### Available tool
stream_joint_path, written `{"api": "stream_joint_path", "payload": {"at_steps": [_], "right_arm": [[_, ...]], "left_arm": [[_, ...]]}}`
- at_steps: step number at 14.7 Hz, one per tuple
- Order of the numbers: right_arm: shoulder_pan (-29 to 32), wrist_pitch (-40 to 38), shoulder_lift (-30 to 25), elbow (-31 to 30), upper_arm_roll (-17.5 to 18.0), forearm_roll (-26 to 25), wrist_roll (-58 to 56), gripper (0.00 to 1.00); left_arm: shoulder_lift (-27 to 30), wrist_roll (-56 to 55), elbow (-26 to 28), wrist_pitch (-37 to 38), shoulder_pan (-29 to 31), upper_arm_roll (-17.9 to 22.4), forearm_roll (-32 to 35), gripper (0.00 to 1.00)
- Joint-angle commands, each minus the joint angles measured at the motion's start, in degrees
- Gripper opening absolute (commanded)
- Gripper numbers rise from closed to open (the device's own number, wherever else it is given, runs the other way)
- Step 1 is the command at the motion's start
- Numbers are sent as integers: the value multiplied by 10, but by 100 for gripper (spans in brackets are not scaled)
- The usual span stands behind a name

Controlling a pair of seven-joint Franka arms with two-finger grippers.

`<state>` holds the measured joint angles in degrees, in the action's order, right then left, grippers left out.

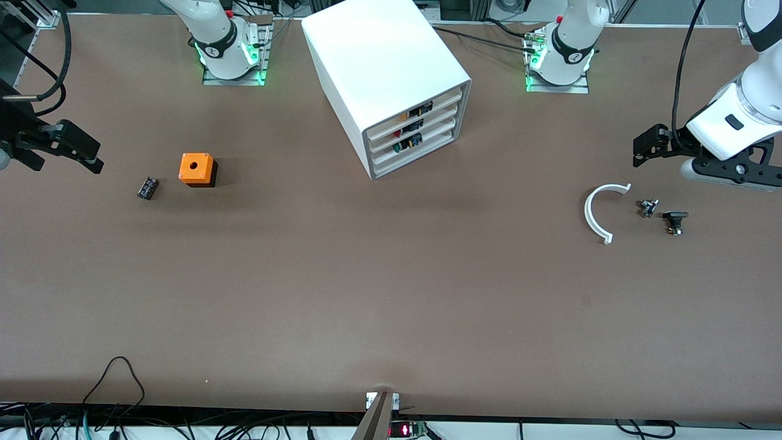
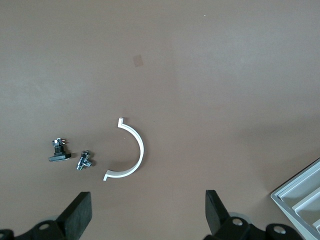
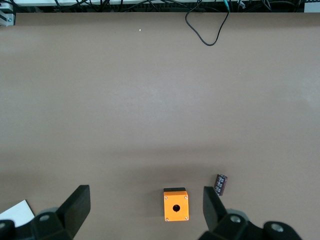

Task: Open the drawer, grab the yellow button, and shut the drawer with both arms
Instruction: 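Reach the left gripper to the cabinet drawer handle while the right gripper approaches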

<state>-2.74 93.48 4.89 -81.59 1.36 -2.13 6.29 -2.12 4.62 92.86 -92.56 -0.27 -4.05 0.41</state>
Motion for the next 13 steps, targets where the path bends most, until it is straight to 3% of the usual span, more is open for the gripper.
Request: {"api": "stream_joint_path", "payload": {"at_steps": [1, 5, 10, 13], "right_arm": [[4, -20, 7, 17, 5, -8, 6, 100], [3, -28, 5, 18, -1, -12, 5, 100], [3, -54, 8, -3, 0, -9, 5, 100], [2, -54, 21, -30, 0, -9, -4, 100]], "left_arm": [[1, -1, -11, 12, 1, 0, -3, 100], [1, -4, -10, 17, 1, 0, -3, 100], [-2, -1, -16, 92, 1, 1, -22, 100], [-31, 0, -12, 165, 3, 2, -156, 100]]}}
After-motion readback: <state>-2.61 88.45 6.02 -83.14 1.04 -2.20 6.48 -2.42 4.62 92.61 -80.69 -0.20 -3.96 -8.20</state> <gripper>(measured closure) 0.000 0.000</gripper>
